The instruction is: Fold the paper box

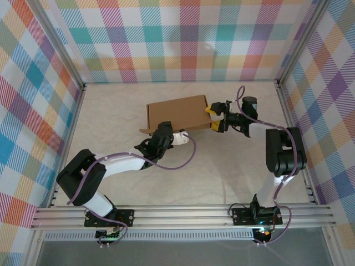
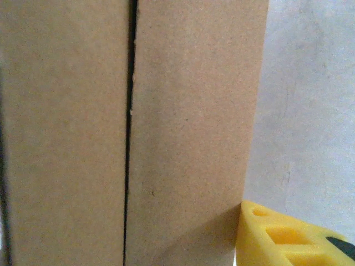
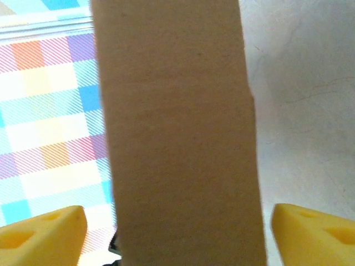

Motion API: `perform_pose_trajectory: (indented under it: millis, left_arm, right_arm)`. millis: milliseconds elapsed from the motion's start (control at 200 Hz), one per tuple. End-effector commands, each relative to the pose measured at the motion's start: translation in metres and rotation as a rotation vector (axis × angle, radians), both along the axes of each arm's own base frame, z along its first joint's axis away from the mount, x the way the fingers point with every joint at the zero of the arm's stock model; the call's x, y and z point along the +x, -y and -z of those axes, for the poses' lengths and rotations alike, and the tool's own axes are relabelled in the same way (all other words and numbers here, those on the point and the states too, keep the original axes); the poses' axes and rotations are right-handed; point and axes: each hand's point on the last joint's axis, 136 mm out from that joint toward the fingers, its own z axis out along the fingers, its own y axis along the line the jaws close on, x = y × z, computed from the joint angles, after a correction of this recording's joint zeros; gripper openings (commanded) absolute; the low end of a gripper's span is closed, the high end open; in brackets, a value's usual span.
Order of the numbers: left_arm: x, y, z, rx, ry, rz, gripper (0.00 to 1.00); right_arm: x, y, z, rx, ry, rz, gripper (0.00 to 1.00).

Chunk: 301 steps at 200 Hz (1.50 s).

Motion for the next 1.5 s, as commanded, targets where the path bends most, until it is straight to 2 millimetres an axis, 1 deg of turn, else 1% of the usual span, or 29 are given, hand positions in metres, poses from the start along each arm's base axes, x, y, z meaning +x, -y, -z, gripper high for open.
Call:
perform_pose_trajectory:
  millis: [0,80,155,210,355,445,550,645,790,900,975,1015,1090,1130,1195,1290,1400,1435,1500]
  left_arm:
    - [-0.004,0.001,-0.019,-0.036,0.007,-0.011,0.29]
    - [-0.008,-0.001,-0.019,-0.04,-0.04,-0.019,0.3]
    - [-0.012,-0.001,-0.025,-0.074,-0.093,-0.033,0.3]
    - [-0.017,-0.003,-0.025,-0.099,-0.17,-0.04,0.31]
    - [-0.033,-0.007,-0.025,-0.125,-0.361,-0.046,0.31]
    - [-0.047,-0.008,-0.026,-0.13,-0.479,-0.038,0.31]
    - [-0.059,-0.008,-0.034,-0.151,-0.585,-0.027,0.31]
    - [-0.07,-0.008,-0.039,-0.174,-0.677,-0.02,0.31]
    - [-0.086,-0.005,-0.05,-0.222,-0.809,0.022,0.31]
    - [-0.093,-0.003,-0.053,-0.224,-0.883,0.043,0.31]
    - [-0.1,-0.003,-0.051,-0.22,-0.953,0.054,0.31]
    - [-0.102,-0.004,-0.048,-0.208,-0.976,0.052,0.31]
    - [-0.104,-0.007,-0.045,-0.198,-0.996,0.044,0.32]
    - [-0.104,-0.007,-0.045,-0.201,-1.003,0.044,0.32]
    - [-0.105,-0.008,-0.047,-0.207,-1.014,0.049,0.32]
    - [-0.105,-0.008,-0.048,-0.205,-1.032,0.055,0.31]
    - [-0.104,-0.008,-0.044,-0.191,-1.055,0.059,0.32]
    - [-0.103,-0.008,-0.043,-0.186,-1.061,0.059,0.32]
    - [-0.102,-0.007,-0.042,-0.185,-1.078,0.062,0.32]
  right_arm:
    - [0.002,0.012,-0.018,-0.005,0.081,0.042,0.93]
    - [0.004,0.026,-0.02,-0.027,0.097,0.085,0.94]
    - [0.004,0.04,-0.023,-0.072,0.124,0.124,0.95]
    - [0.002,0.049,-0.027,-0.114,0.161,0.15,0.96]
    - [-0.007,0.068,-0.047,-0.259,0.311,0.192,0.96]
    - [-0.018,0.073,-0.062,-0.373,0.443,0.178,0.95]
    - [-0.032,0.074,-0.082,-0.476,0.596,0.151,0.93]
    - [-0.048,0.068,-0.1,-0.57,0.741,0.098,0.91]
    - [-0.074,0.053,-0.121,-0.667,0.955,-0.019,0.9]
    - [-0.09,0.04,-0.131,-0.698,1.047,-0.141,0.88]
    - [-0.099,0.033,-0.133,-0.736,1.098,-0.236,0.85]
    - [-0.1,0.03,-0.133,-0.768,1.112,-0.272,0.82]
    - [-0.099,0.029,-0.134,-0.816,1.105,-0.321,0.71]
    - [-0.099,0.028,-0.134,-0.833,1.092,-0.351,0.67]
    - [-0.1,0.026,-0.126,-0.877,1.071,-0.421,0.61]
    - [-0.104,0.022,-0.11,-0.937,1.035,-0.543,0.61]
    - [-0.107,0.021,-0.097,-0.973,0.993,-0.629,0.6]
    - [-0.107,0.02,-0.095,-0.975,0.985,-0.641,0.58]
    - [-0.106,0.017,-0.092,-0.974,0.978,-0.653,0.5]
